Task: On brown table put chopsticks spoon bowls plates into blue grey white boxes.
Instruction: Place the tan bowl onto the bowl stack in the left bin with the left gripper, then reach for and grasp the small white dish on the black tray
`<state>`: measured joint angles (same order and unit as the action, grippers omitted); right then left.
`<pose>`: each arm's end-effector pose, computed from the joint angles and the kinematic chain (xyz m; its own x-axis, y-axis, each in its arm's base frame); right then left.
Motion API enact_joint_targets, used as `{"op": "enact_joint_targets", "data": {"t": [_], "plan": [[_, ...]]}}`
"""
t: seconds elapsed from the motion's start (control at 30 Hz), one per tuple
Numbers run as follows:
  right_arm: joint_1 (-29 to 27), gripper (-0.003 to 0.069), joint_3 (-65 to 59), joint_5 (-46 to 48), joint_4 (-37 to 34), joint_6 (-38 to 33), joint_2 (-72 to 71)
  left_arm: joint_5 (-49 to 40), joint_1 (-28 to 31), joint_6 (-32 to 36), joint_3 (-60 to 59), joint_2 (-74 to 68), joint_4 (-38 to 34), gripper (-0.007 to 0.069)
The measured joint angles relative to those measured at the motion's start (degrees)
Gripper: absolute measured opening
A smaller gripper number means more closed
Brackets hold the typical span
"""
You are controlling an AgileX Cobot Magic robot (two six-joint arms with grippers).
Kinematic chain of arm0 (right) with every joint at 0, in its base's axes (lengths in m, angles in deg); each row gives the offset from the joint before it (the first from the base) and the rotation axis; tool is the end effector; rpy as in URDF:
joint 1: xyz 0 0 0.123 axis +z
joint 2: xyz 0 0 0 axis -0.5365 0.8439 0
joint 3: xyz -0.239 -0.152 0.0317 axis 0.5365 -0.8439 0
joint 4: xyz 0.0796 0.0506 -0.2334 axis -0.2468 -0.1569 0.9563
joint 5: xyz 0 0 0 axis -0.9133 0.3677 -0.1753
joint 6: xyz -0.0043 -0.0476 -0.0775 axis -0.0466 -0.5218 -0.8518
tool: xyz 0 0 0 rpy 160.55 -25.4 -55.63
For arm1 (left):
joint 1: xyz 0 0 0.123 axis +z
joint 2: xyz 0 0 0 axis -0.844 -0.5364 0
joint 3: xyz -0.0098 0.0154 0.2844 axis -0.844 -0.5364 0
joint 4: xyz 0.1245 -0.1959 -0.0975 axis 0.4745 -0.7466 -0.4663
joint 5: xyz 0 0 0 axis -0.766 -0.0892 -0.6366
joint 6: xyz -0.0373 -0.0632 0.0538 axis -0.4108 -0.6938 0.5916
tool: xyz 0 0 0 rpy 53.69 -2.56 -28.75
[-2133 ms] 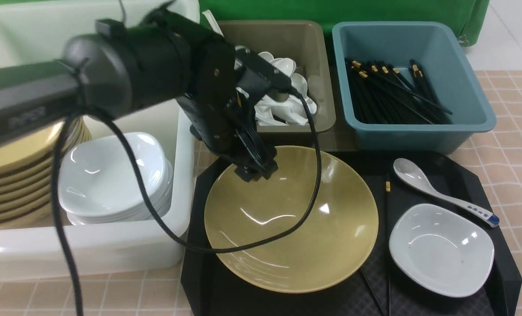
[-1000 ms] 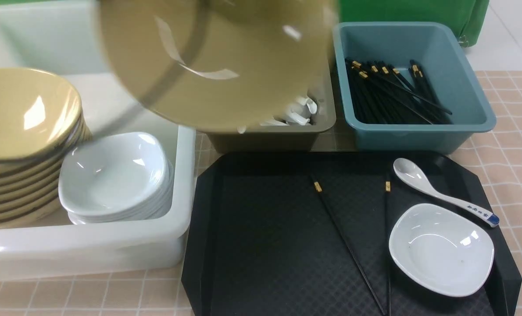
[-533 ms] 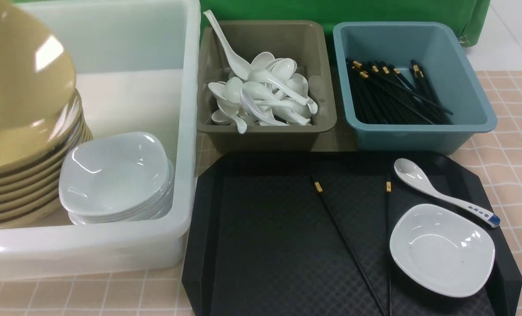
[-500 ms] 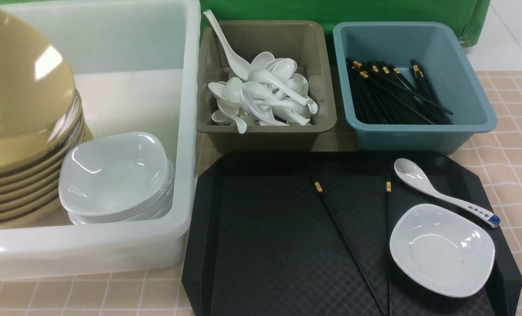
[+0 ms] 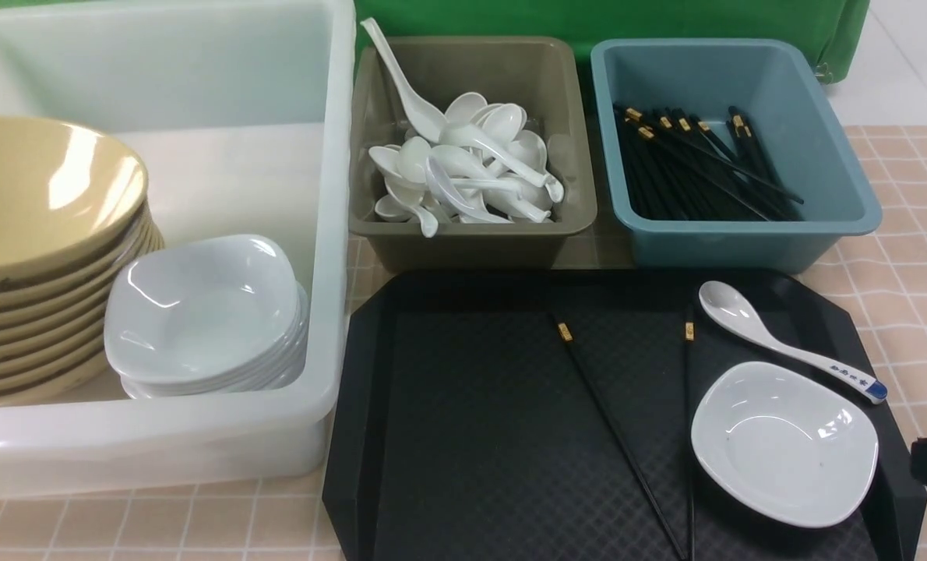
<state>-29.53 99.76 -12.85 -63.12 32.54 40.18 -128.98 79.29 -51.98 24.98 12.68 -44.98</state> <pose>0.1180 0.0268 0.2340 -0.6680 -0.0191 -0.7439 -0.2092 0.9642 0.1632 0.2229 0.0900 0.4130 -0.4150 -0.3554 -0.8375 -0.4602 0.8761 -0.1437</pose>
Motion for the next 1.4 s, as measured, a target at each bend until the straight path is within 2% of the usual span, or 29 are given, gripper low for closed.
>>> {"op": "enact_joint_targets", "data": {"t": [0.03,0.13,0.23,0.3,0.33,0.37,0.43,0.47,0.53,0.63,0.93,1.23,1.27,1.4], "plan": [[0.06,0.0136,0.0,0.0,0.0,0.0,0.29,0.0,0.0,0.32,0.0,0.36,-0.25,0.0569],[0.26,0.0223,0.77,0.21,-0.06,0.48,6.63,0.58,-5.84,5.18,-0.58,4.89,-3.32,0.0559],[0.38,0.0329,4.04,0.16,-0.06,0.65,13.97,3.33,-14.35,8.16,-4.05,8.74,-3.31,0.0475],[0.5,0.0376,6.62,0.16,-0.06,0.09,19.29,5.74,-18.5,8.41,-6.69,11.36,-1.59,0.0392],[0.56,0.0384,7.27,0.16,-0.06,-0.09,19.83,6.03,-18.89,8.41,-6.97,11.66,-1.04,0.0382],[0.55,0.0405,9.57,0.22,-0.06,-1.04,23.56,7.88,-21.24,8.08,-8.95,14.13,0.89,0.0303],[0.55,0.0414,13.31,0.7,-0.06,-3.64,29.28,10.14,-23.8,6.85,-12.07,16.98,3.18,0.0197],[0.55,0.0414,13.31,0.76,-0.06,-3.92,29.8,10.44,-24.16,6.66,-12.67,17.49,3.32,0.0176],[0.55,0.041,17.17,1.45,0.0,-7.37,35.56,11.33,-25.91,5.17,-16.76,20.45,3.94,0.0062],[0.55,0.0408,21.88,2.13,0.66,-9.09,41.26,10.72,-27.29,4.59,-23.43,23.79,2.73,0.0005],[0.55,0.0408,28.78,2.26,5.32,-9.49,51.14,6.95,-28.51,5.24,-42.91,38.81,0.86,0.0006],[0.55,0.0444,29.12,3.76,4.6,-9.45,55.22,12.26,-28.51,5.29,-48.48,49.98,1.22,0.0006],[0.55,0.0433,29.12,5.19,3.15,-9.78,55.64,13.41,-28.51,5.29,-49.01,50.74,1.37,0.0006],[0.55,0.0269,30.08,10.9,-0.88,-13.18,55.96,15.41,-28.51,5.4,-49.62,51.24,1.37,0.0006]]}}
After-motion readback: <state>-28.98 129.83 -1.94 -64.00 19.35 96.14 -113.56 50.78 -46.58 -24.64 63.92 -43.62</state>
